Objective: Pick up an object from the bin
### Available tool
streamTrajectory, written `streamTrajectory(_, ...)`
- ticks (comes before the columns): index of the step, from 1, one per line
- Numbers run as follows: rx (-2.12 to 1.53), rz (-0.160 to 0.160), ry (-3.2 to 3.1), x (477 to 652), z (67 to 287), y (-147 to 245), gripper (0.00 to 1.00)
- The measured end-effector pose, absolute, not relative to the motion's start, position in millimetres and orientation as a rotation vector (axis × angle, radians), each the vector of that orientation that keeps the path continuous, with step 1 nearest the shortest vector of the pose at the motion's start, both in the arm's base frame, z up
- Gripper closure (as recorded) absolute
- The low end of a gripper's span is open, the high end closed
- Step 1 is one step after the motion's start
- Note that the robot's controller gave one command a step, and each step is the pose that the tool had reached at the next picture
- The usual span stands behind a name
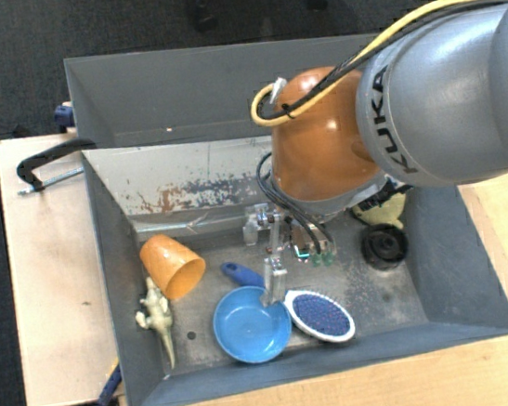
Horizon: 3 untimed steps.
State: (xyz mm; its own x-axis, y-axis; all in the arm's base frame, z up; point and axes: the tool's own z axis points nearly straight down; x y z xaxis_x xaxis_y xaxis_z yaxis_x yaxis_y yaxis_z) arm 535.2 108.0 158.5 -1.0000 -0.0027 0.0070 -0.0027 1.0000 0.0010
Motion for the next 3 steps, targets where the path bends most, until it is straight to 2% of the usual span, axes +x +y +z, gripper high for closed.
streamTrajectory(1, -0.023, 0.0, -3.134, 521.8, 66.2, 79.0, 0.0)
streamTrajectory(2, -0.022, -0.005, -3.142, 524.4, 71.4, 81.1, 1.0)
streamTrajectory(3, 0.877, 0.001, -3.027, 519.8, 177.7, 66.2, 1.0)
